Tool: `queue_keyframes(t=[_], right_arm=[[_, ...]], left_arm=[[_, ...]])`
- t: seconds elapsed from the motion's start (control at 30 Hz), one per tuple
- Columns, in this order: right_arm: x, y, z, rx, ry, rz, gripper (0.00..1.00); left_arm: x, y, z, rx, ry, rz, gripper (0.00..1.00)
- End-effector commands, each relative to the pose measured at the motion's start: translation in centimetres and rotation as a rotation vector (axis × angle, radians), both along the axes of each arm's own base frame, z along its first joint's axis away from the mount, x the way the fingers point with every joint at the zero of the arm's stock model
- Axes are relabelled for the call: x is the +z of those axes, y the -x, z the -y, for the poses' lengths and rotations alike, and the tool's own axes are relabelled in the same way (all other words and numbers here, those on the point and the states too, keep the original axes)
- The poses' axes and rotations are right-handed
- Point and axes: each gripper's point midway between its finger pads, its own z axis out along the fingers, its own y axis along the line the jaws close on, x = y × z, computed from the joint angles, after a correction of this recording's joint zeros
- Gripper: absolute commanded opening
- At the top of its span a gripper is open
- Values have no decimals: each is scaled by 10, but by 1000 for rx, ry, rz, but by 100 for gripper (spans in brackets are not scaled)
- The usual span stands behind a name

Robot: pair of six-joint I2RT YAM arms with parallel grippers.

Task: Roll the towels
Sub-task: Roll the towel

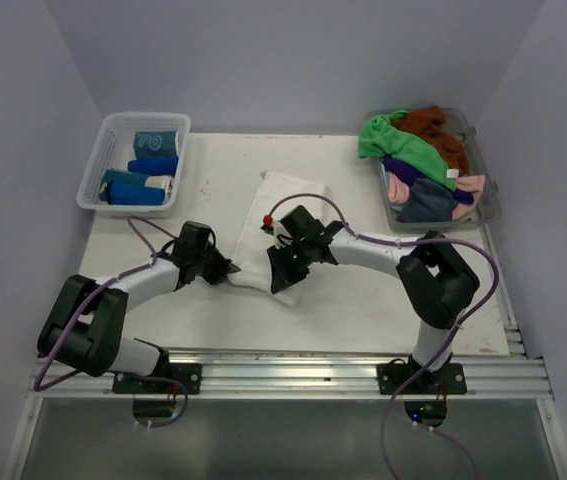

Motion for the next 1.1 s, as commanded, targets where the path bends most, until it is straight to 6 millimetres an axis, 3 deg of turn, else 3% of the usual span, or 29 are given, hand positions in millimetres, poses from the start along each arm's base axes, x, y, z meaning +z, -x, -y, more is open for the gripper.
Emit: queue_keyframes(t=[0.0, 0.03, 0.13, 0.27, 0.33, 0.5, 0.77, 0.93, 1.07], right_arm=[[17, 12, -6, 82, 20, 138, 21], [16, 5, -2, 64, 64, 190, 41], [23, -3, 1, 72, 132, 296, 58], [34, -10, -1, 104, 186, 454, 68], [38, -1, -12, 154, 204, 535, 70], [37, -5, -26, 184, 262, 768, 71], [6, 0, -39, 284, 333, 893, 68], [-8, 1, -39, 295, 380, 980, 48], [-22, -2, -29, 270, 421, 1001, 41]], left_arm=[[5, -10, -4, -7, -42, -16, 0], [4, -7, -3, -16, -42, -32, 0], [-2, 2, 2, -45, -20, -82, 0], [-8, 12, 5, -64, 3, -125, 0], [-7, 13, 5, -66, 5, -134, 0], [-1, 11, 2, -52, 13, -123, 0], [2, 10, -8, -14, 3, -116, 0], [2, 10, -10, -1, 13, -110, 0], [1, 11, -12, -2, 18, -113, 0]])
